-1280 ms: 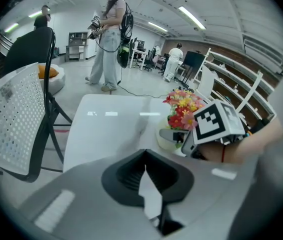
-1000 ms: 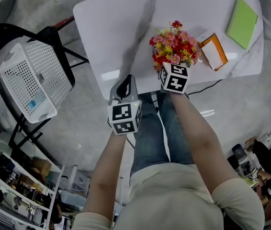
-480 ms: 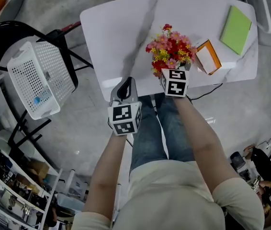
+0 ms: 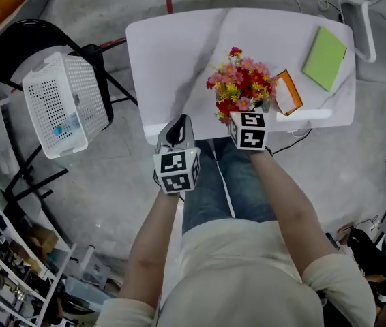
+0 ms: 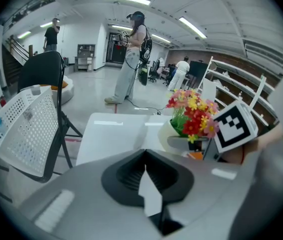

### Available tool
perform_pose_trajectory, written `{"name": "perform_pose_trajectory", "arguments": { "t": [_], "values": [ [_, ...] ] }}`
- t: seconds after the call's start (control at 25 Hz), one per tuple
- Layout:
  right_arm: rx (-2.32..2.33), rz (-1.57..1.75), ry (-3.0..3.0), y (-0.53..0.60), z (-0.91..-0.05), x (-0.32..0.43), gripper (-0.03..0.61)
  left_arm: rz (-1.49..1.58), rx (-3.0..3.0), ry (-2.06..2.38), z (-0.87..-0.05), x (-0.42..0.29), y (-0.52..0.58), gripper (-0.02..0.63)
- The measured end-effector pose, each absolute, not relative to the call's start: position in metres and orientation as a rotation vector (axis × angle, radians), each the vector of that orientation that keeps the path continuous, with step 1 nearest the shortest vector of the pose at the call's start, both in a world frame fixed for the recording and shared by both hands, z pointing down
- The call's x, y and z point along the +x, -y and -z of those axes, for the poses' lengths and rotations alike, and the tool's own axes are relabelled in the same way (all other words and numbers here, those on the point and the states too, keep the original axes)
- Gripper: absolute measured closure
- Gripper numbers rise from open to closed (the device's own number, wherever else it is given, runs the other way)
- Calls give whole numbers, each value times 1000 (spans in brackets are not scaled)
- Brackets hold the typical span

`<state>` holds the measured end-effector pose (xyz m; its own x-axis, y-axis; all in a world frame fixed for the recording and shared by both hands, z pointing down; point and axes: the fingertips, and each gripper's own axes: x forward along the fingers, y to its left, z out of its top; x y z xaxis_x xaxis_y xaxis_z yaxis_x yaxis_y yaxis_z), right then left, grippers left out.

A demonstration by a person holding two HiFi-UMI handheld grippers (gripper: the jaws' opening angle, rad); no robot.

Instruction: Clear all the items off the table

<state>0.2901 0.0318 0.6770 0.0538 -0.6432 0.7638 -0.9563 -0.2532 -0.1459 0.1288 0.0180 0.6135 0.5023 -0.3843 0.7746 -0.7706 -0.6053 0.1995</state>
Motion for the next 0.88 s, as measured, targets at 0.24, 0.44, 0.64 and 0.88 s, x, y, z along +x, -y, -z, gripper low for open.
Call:
{"name": "perform_pose_trajectory", "arguments": {
  "t": [0.24, 0.44, 0.64, 0.88],
  "values": [
    [1908, -1010, 1674, -35, -642, 290, 101, -905, 2210, 1017, -592, 131, -22, 604],
    [1876, -984, 1729, -39, -619, 288, 101, -871, 2206, 1068, -575, 134, -26, 604],
    [1833, -949, 1775, -44, -597, 289, 101, -850, 2192, 1112, -558, 136, -31, 604],
    [1771, -874, 1853, -43, -567, 289, 101, -817, 2178, 1179, -533, 135, -34, 604]
  ]
}}
